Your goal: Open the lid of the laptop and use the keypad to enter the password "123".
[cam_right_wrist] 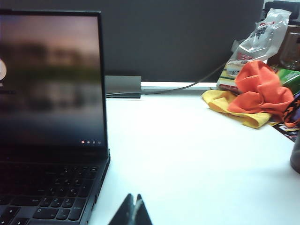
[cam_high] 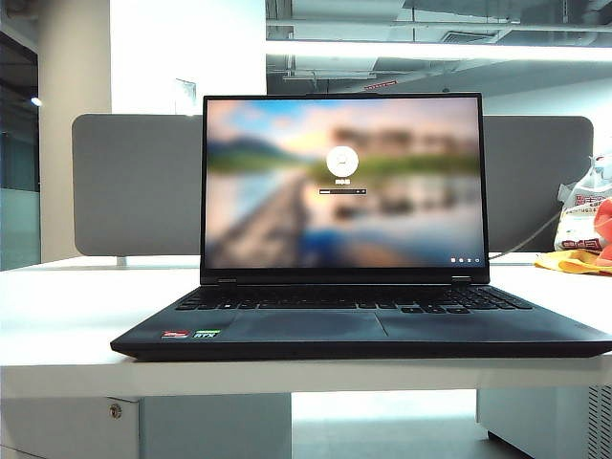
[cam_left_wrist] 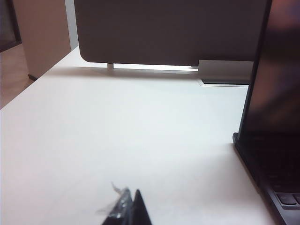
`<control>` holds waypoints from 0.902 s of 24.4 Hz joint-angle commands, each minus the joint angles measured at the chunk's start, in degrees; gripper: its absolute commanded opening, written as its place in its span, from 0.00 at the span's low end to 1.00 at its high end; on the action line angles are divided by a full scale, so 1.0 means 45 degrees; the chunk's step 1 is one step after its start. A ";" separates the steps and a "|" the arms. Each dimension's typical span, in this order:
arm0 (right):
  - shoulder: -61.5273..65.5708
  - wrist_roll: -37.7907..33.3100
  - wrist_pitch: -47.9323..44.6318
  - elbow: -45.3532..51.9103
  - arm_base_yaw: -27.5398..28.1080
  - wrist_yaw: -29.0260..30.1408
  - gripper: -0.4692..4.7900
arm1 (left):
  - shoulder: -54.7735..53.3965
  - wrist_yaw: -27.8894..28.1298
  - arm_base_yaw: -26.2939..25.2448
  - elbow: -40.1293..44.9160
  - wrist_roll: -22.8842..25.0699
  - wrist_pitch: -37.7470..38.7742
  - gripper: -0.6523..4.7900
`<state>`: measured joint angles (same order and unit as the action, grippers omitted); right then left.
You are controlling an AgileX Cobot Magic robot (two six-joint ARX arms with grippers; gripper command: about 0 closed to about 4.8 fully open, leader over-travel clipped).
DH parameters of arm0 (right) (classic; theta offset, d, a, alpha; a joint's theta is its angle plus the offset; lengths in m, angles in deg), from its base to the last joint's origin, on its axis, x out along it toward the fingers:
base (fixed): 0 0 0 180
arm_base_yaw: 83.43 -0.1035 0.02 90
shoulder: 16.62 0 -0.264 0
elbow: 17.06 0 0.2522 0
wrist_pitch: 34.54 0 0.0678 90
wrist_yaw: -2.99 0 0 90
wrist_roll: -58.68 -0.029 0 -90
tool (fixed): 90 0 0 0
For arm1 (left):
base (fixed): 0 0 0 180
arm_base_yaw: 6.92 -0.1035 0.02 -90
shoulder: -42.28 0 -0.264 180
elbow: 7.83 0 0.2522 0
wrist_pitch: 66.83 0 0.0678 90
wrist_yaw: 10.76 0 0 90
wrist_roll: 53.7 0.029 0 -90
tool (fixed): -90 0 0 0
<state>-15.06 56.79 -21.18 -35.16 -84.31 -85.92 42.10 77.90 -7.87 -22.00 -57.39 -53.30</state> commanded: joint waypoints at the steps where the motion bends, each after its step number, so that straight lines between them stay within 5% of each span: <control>1: -0.0301 0.0000 -0.0267 0.0287 0.0000 -0.0019 0.08 | -0.0005 -0.0039 0.0000 0.0000 0.0019 -0.0146 0.11; 22: -0.0311 0.0097 0.0515 0.0899 0.0121 -0.0029 0.08 | -0.0005 -0.0044 0.0000 0.0000 0.0019 -0.0146 0.11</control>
